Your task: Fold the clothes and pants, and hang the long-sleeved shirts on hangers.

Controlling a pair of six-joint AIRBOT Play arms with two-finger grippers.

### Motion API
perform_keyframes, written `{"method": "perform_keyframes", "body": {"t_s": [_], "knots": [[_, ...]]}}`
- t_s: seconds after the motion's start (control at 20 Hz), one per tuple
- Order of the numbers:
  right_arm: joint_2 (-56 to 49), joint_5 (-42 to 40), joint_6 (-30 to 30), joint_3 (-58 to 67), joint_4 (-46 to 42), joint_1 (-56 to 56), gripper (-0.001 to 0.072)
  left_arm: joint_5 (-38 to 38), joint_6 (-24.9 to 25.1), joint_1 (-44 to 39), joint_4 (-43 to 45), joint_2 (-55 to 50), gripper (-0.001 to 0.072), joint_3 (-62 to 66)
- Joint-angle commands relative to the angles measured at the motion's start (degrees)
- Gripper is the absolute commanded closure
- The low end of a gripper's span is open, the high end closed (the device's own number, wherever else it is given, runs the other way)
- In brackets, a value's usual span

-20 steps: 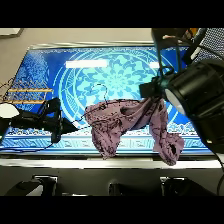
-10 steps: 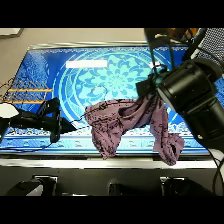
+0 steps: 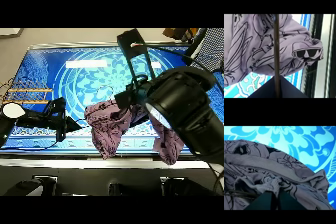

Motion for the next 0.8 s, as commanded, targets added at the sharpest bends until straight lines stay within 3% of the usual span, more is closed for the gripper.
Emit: {"method": "perform_keyframes", "body": {"t_s": [0.0, 0.45, 0.75], "knots": [[0.0, 1.3, 4.0, 3.1, 0.3, 0.7, 0.0673, 2.4, -0.1, -1.3, -1.6, -0.3, 0.0685, 0.0], [-1.0, 2.2, 8.3, 4.0, 3.6, 0.7, 0.0673, 12.9, -6.2, -9.4, -4.7, -2.4, 0.0684, 0.0], [-1.0, 1.0, 11.4, 4.0, 2.6, 0.7, 0.0672, 14.0, -8.3, -14.4, -5.5, -3.0, 0.0684, 0.0]]}}
